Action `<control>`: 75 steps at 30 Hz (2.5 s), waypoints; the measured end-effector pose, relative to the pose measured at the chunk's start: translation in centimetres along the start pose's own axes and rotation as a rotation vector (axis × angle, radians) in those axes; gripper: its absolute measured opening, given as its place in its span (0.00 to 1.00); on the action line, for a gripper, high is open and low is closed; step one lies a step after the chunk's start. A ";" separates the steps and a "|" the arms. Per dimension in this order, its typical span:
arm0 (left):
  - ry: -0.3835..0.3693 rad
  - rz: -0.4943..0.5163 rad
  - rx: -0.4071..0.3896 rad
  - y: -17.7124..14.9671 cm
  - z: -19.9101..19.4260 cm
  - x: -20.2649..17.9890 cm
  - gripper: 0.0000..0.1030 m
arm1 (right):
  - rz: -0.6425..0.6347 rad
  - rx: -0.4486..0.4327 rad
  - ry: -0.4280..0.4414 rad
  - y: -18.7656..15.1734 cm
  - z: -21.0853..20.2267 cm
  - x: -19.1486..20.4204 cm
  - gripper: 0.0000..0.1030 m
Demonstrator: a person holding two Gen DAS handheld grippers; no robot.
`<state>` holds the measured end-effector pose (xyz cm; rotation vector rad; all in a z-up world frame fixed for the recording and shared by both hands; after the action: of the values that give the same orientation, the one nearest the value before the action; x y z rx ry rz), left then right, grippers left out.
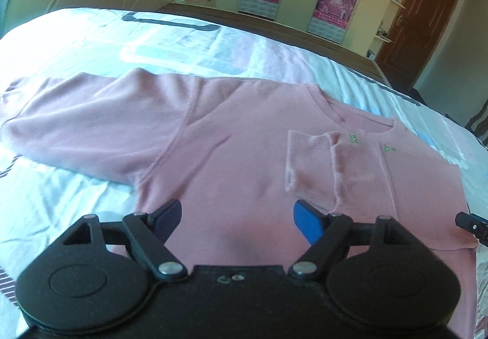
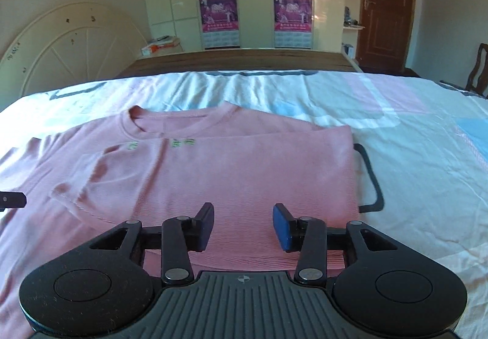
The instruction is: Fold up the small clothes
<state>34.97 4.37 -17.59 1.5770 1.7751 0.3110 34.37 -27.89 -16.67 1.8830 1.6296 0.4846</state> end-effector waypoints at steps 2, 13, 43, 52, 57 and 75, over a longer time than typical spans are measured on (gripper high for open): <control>0.030 -0.039 -0.015 -0.2 -1.6 2.0 0.77 | -0.017 -0.002 0.045 -0.1 -0.7 1.9 0.41; 0.103 -0.280 -0.114 1.1 -6.5 15.6 0.77 | -0.078 0.019 0.153 -0.2 -1.0 12.4 0.42; 0.126 -0.560 -0.384 8.3 -4.9 35.2 0.07 | -0.096 0.076 0.059 0.9 5.4 23.6 0.42; -0.017 -0.372 -0.442 11.9 -7.0 27.5 0.05 | -0.053 0.055 0.095 1.6 4.3 23.0 0.45; -0.193 -0.175 -0.419 14.2 -6.3 15.8 0.05 | -0.003 0.036 0.131 2.0 3.2 20.8 0.45; -0.458 0.250 0.084 0.1 9.7 -13.1 0.28 | 0.178 0.078 0.067 -0.9 -0.3 3.4 0.55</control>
<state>41.15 -10.51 -19.69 1.7655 1.2578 -0.0144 34.15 -24.47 -17.40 2.1014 1.5504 0.5708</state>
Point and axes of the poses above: each gripper's, at about its wrist camera, not at the fingertips, and z roughly the way its jaws point, x to its left, y to its top, the point moved 6 cm from there along z, roughly the way its jaws point, and after that the axes turned 15 degrees about -y, right-handed, at the moved point
